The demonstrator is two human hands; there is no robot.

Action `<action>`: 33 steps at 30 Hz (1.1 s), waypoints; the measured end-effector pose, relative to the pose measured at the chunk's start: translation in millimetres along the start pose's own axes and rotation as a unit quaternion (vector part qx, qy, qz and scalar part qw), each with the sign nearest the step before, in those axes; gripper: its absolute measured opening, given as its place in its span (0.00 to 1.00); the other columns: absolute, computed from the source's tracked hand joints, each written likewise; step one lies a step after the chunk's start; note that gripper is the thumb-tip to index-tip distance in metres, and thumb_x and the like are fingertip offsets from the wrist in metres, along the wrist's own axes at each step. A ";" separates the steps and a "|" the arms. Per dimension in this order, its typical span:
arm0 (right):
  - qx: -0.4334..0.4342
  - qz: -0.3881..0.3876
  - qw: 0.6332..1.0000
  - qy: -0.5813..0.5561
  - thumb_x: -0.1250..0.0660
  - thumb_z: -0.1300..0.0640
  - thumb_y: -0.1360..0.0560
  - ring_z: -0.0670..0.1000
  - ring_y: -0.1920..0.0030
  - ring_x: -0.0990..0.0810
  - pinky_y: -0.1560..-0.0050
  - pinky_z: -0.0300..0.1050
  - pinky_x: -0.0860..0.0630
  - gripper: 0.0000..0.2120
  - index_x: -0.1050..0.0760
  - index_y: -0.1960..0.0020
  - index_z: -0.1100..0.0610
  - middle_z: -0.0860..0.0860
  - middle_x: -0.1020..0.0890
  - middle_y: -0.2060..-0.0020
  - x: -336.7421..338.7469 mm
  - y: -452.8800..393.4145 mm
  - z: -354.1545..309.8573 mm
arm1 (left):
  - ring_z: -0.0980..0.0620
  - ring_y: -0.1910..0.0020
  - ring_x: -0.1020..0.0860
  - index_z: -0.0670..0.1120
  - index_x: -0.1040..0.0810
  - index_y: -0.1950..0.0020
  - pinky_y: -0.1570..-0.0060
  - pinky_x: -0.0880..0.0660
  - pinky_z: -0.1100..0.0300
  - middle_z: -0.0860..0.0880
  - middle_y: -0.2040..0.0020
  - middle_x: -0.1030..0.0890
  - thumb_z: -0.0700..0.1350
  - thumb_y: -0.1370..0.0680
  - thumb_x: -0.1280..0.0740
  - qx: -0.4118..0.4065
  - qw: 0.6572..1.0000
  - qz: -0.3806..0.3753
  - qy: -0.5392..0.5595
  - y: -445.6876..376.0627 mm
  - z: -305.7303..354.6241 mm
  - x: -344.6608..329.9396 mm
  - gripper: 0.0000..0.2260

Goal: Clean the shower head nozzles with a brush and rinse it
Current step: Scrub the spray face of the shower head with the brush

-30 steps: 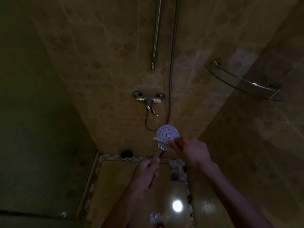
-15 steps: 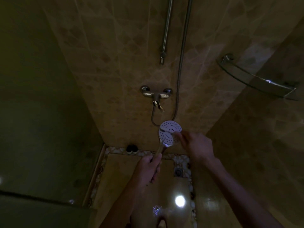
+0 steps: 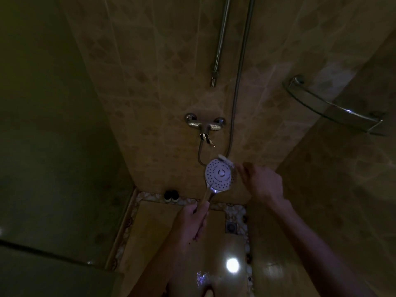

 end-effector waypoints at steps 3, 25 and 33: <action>0.009 -0.018 1.000 -0.024 0.56 0.35 0.21 0.50 0.69 0.21 0.70 0.45 0.25 0.25 0.30 0.61 0.50 0.47 0.24 0.71 -4.6 7.1 -4.0 | 0.54 0.81 0.35 0.43 0.30 0.66 0.80 0.40 0.65 0.51 0.79 0.31 0.50 0.19 0.40 0.006 1.000 0.000 -0.005 0.4 1.3 0.6 0.17; -0.003 -0.007 1.000 -0.010 0.57 0.34 0.22 0.52 0.66 0.20 0.67 0.46 0.24 0.26 0.27 0.54 0.48 0.49 0.22 0.68 -3.2 -4.5 -7.1 | 0.56 0.83 0.34 0.43 0.29 0.67 0.81 0.39 0.66 0.52 0.81 0.31 0.53 0.20 0.39 -0.001 1.000 -0.005 -0.010 -14.4 4.6 9.1 0.19; 0.053 -0.056 0.996 -0.034 0.60 0.32 0.23 0.48 0.68 0.22 0.65 0.49 0.21 0.28 0.28 0.57 0.48 0.48 0.22 0.68 -11.2 4.3 -22.3 | 0.54 0.82 0.34 0.43 0.29 0.68 0.81 0.39 0.66 0.49 0.80 0.31 0.55 0.21 0.38 0.007 1.000 -0.002 0.004 -17.1 -0.7 10.9 0.20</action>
Point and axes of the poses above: each hand's wrist, its own y-axis away from the middle knuckle, its own x-axis out of the back of the hand, z = x × y, the point moved 1 cm from there along -y, towards the middle knuckle
